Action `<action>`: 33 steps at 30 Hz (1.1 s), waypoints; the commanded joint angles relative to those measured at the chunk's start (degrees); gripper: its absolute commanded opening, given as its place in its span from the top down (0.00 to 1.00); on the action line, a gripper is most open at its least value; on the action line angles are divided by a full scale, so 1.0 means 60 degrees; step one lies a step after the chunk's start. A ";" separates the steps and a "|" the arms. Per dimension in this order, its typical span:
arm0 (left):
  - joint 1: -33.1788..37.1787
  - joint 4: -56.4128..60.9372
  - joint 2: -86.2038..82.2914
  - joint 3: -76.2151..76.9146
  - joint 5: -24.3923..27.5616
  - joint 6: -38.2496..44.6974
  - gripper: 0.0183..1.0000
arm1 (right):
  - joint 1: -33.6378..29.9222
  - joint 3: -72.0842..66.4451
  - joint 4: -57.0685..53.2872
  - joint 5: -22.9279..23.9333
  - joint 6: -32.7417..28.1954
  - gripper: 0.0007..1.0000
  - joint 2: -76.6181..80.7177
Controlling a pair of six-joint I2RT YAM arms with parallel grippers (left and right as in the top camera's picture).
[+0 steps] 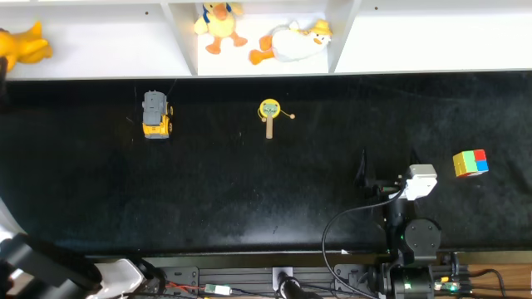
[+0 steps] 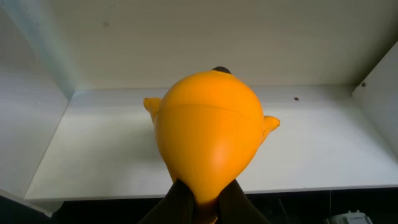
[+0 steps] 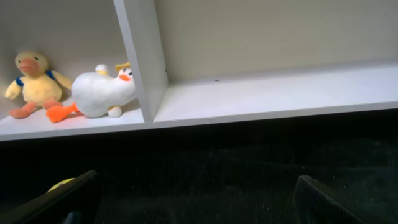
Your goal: Store Toys
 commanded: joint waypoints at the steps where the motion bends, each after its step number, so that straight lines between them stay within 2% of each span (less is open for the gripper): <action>1: -0.0313 -0.0044 0.0208 0.0324 -0.0364 -0.0208 0.94 | -0.0022 -0.0091 0.0055 -0.0007 0.0073 0.00 -0.0087; 6: -0.0714 -0.0040 0.0208 0.0324 -0.1053 -0.0211 0.94 | -0.0022 -0.0091 0.0055 -0.0007 0.0073 0.01 -0.0087; 20: -0.0776 -0.0328 0.0189 0.0324 -0.1198 -0.0248 0.94 | -0.0022 -0.0091 0.0055 -0.0004 0.0069 0.00 -0.0087; 33: -0.0780 0.0117 0.0197 0.0324 -0.1803 -0.0506 0.94 | -0.0022 -0.0091 0.0055 -0.0007 0.0069 0.00 -0.0087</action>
